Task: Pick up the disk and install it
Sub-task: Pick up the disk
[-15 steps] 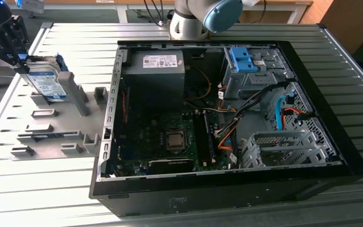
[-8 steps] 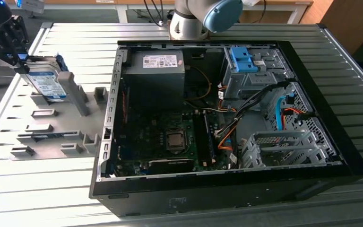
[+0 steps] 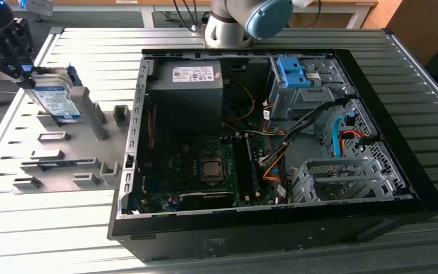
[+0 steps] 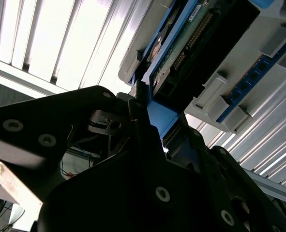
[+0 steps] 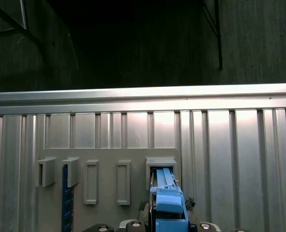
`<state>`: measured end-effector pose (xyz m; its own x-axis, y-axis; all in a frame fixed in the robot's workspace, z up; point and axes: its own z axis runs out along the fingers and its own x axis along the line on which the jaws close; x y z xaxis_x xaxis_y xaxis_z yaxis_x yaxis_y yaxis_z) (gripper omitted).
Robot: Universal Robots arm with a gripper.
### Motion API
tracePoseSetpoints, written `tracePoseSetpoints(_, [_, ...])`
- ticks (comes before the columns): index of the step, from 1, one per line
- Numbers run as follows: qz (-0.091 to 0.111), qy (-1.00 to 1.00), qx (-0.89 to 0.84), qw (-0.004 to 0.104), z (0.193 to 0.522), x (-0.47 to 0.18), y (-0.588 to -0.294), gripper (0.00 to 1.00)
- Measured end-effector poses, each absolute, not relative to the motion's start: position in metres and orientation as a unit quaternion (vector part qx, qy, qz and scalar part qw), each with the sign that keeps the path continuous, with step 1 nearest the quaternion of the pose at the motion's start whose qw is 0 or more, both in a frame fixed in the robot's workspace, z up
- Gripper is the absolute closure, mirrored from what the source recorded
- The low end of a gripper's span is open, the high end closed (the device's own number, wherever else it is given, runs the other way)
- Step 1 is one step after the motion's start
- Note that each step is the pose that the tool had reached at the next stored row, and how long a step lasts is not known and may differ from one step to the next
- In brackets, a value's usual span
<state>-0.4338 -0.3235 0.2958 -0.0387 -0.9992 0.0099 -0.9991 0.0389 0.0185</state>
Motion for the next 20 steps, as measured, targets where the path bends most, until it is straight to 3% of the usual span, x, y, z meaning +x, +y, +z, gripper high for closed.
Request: tracePoseSetpoints(20, [-0.002, -0.721, 0.693, 0.011, 0.314, -0.434, -0.322, 0.64])
